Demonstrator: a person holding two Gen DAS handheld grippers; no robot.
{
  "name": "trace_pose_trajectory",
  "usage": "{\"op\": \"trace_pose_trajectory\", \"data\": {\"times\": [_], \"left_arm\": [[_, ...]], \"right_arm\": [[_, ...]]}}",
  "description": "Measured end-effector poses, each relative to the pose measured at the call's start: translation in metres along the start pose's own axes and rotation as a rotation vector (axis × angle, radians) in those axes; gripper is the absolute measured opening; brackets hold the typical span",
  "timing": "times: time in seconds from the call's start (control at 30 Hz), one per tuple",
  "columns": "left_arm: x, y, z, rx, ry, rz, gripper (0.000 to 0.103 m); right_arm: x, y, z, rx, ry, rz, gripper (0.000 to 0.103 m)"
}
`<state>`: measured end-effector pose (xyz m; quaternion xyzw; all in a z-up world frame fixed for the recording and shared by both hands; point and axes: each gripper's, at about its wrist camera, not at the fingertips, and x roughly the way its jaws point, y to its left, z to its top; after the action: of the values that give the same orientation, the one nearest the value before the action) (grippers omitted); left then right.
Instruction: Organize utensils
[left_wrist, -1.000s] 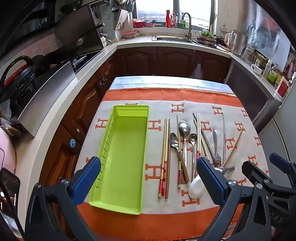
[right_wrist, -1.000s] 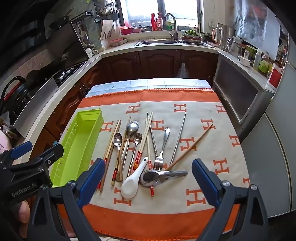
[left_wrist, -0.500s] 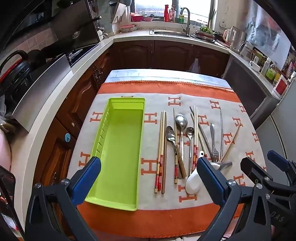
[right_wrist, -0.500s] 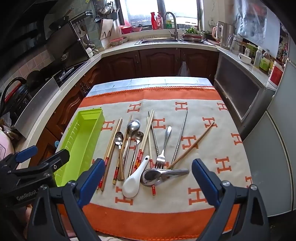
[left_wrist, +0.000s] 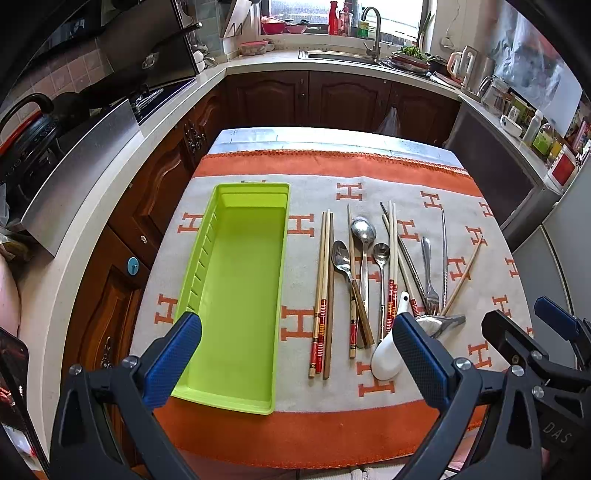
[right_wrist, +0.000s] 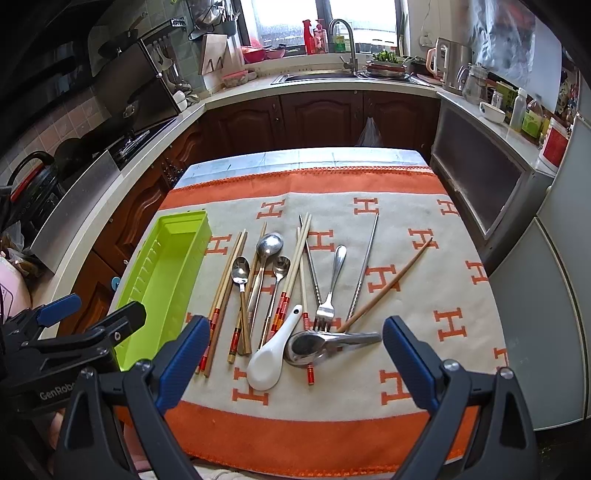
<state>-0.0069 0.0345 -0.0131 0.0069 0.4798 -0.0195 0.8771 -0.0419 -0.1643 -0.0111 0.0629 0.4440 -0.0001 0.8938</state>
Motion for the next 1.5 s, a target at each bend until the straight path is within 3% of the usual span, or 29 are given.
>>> {"op": "trace_pose_trajectory", "data": {"times": [1.5], "left_arm": [[-0.001,0.0004,-0.0041,0.001,0.007,-0.009,0.102]], "right_arm": [[0.0004,0.0,-0.0011,0.005,0.003,0.002,0.095]]}}
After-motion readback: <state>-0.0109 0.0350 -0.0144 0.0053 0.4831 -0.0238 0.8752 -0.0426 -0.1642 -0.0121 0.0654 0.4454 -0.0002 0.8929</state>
